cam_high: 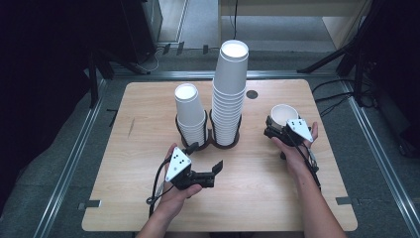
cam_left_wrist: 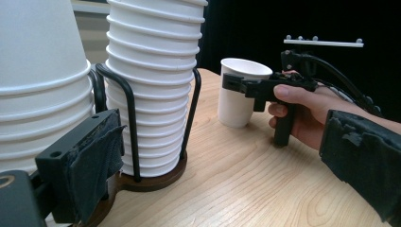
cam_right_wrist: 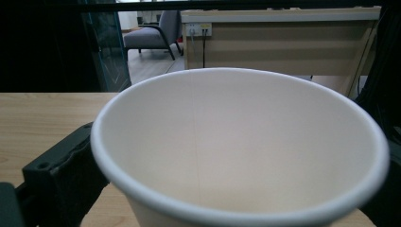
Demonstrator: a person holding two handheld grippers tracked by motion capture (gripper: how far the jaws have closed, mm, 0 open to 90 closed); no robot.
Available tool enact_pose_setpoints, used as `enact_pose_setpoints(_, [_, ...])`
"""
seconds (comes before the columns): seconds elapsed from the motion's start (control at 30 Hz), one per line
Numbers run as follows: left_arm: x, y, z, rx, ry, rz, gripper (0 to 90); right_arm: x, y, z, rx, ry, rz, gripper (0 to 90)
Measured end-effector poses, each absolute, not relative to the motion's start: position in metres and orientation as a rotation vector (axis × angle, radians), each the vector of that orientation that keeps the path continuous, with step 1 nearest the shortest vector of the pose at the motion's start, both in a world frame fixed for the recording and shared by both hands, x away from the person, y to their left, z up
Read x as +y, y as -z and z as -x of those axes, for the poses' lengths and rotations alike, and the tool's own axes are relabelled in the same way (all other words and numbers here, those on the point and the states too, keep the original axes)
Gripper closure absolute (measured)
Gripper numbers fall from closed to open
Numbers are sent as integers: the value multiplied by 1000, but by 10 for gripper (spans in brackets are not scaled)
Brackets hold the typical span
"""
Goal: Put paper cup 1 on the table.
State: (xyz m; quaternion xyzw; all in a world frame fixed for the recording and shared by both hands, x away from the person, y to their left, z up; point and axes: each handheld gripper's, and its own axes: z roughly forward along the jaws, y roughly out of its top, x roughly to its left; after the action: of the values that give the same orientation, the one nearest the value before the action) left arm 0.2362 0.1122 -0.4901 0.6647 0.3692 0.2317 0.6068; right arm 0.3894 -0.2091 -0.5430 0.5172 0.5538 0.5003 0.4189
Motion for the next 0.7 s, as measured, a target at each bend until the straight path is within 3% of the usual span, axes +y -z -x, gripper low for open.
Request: enact_pose_setpoints(0.7, [112, 493, -240, 870, -540, -1547, 10, -218, 542, -343, 1448, -1319, -1245, 0])
